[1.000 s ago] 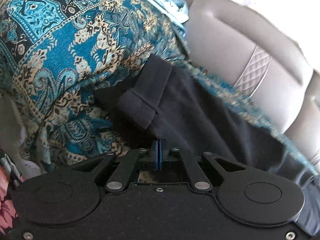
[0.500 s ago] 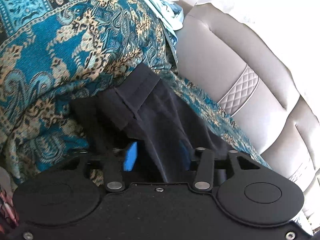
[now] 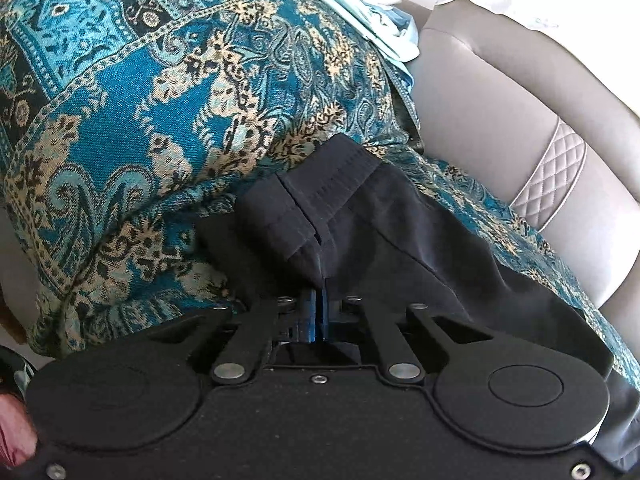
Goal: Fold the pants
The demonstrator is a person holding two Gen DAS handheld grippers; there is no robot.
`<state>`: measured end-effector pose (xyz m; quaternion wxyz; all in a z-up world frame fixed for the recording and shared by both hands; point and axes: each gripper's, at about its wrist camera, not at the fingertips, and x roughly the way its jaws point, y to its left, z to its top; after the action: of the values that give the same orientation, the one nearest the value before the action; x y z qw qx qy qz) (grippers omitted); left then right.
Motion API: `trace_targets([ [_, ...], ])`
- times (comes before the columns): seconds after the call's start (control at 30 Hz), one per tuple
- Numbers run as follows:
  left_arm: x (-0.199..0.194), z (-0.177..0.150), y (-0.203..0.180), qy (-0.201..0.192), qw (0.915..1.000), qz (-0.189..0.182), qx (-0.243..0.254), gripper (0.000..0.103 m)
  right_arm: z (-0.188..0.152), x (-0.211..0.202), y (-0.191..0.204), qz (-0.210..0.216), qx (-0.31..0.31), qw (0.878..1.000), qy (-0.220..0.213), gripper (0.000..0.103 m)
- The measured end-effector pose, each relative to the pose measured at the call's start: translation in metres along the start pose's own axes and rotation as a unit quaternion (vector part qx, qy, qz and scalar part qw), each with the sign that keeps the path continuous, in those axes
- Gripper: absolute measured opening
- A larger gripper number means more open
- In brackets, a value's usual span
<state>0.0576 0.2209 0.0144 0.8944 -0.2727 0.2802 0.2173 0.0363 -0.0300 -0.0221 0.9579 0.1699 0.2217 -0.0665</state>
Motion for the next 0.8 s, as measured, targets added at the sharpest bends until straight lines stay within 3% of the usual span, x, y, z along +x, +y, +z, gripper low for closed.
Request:
trace_targets([
  [0.13,0.002,0.002,-0.001,0.006,0.9999,0.005,0.010,0.005,0.029,0.020,-0.049,-0.070,0.031,0.997,-0.023,0.032],
  [0.3,0.006,0.002,-0.007,0.006,0.9996,0.017,0.022,0.005,0.077,0.050,-0.126,-0.168,0.071,0.983,-0.037,0.031],
  [0.37,0.007,0.003,-0.006,0.009,0.9996,0.018,0.019,0.005,0.095,0.061,-0.157,-0.189,0.084,0.978,-0.034,0.030],
  [0.47,0.008,0.004,-0.006,0.012,0.9996,0.021,0.018,0.006,0.121,0.077,-0.194,-0.210,0.095,0.973,-0.025,0.028],
  [0.63,0.009,0.005,-0.007,0.015,0.9993,0.028,0.020,0.006,0.151,0.100,-0.244,-0.215,0.123,0.969,-0.014,0.033],
  [0.8,0.011,0.007,-0.007,0.020,0.9991,0.036,0.010,0.006,0.174,0.120,-0.284,-0.220,0.136,0.966,-0.026,0.033],
])
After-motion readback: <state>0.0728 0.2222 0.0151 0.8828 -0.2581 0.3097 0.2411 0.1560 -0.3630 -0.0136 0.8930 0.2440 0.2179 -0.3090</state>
